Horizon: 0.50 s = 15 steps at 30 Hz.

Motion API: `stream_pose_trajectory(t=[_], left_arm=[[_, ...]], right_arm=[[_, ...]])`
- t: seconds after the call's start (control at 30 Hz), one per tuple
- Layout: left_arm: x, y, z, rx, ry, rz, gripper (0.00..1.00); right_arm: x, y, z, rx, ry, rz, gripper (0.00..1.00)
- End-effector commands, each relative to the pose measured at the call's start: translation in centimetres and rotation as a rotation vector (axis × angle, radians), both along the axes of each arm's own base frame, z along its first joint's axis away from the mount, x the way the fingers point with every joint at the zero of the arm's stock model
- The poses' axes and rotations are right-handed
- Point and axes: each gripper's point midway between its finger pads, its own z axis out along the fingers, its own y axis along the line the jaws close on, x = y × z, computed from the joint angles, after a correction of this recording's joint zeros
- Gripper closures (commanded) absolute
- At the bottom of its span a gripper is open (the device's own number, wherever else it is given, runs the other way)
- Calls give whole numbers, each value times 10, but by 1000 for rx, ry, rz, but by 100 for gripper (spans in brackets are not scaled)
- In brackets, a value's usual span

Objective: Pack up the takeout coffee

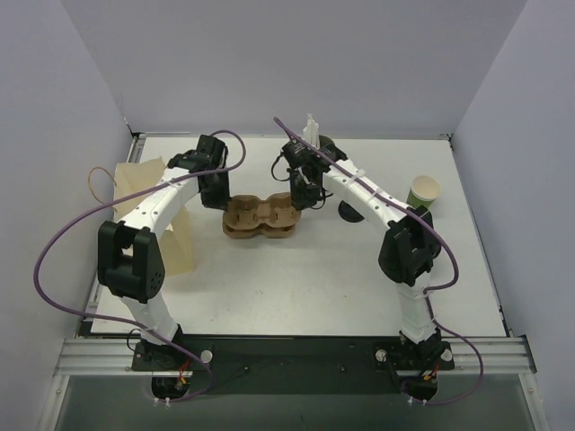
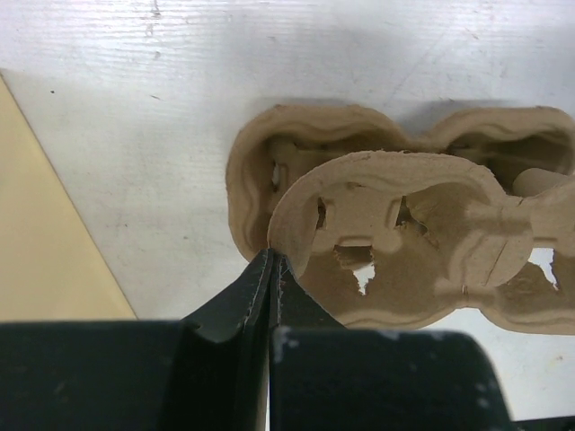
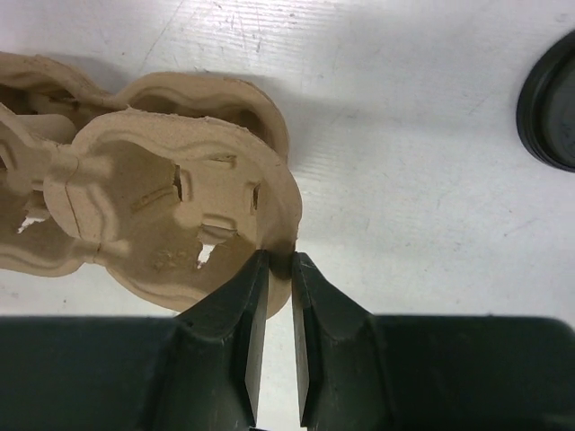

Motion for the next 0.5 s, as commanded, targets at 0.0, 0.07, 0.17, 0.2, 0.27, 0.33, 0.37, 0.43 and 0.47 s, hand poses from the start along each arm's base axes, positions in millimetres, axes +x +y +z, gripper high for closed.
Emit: stream_pose_trajectory(t=[0.0,0.07,0.17,0.2,0.27,0.33,0.37,0.43,0.47], left_arm=[[-15,-25,39,-103,-70,-32,100],[-24,-35,45,-116,-80,-48,100],[-42,-48,45,-137,-70,-63,100],[-46,-51,45,-149,-65,-57,100],[-62,-62,40,-154,-53,-80,100],[-79,-70,29,-165,-21,-79,100],[-88,-81,30,-177,-34,-105,100],[-100,-89,22,-190,-26,-99,100],[-114,-97,10,-188,-12,-125,100]], right_arm=[[-20,-16,38,10,-53,-14,88],[-31,-26,38,0,-45,-23,88],[-47,-40,34,-15,-27,-39,89],[-52,-45,32,-20,-20,-44,89],[-68,-58,23,-40,-3,-53,89],[-77,-66,17,-40,1,-72,89],[-85,-70,19,-26,-5,-77,89],[-103,-82,-2,-48,28,-96,89],[-109,-85,0,-36,16,-100,89]])
